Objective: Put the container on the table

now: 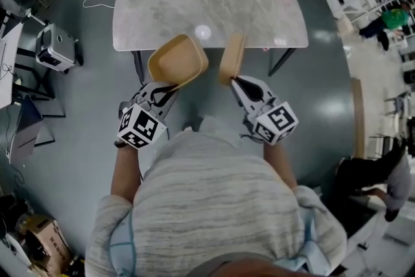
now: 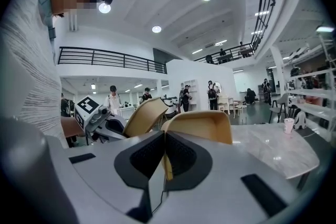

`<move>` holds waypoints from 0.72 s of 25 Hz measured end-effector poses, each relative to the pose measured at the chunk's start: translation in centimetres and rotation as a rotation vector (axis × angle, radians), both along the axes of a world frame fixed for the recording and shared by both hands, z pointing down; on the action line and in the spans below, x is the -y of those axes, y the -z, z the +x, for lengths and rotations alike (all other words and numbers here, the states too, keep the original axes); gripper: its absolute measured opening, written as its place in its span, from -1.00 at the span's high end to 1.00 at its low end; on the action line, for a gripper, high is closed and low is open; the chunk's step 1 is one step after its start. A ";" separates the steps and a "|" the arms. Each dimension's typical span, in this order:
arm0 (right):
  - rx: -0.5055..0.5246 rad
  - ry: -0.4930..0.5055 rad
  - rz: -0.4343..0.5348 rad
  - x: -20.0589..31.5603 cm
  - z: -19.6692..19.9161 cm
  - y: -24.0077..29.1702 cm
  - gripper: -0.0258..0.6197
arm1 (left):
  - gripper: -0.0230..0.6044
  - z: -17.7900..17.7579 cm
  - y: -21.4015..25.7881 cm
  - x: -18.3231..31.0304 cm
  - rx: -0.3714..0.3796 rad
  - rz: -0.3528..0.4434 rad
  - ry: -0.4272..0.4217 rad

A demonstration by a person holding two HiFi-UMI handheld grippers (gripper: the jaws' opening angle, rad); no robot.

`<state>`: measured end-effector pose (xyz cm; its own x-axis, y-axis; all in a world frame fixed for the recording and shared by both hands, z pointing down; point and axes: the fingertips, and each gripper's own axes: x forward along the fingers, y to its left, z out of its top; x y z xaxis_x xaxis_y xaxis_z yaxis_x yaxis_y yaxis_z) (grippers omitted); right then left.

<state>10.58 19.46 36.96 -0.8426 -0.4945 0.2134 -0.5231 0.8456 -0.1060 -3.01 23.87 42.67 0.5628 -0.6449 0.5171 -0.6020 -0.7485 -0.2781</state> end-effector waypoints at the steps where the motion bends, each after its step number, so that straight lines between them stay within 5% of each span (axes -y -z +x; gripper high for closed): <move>1: -0.003 -0.001 -0.004 0.6 -0.2 -0.1 0.89 | 0.90 -0.2 -0.1 0.4 -0.004 -0.004 0.000; 18: -0.022 0.038 -0.052 14.9 -4.1 -2.2 0.89 | 0.90 -3.8 -2.0 13.4 -0.009 -0.066 0.033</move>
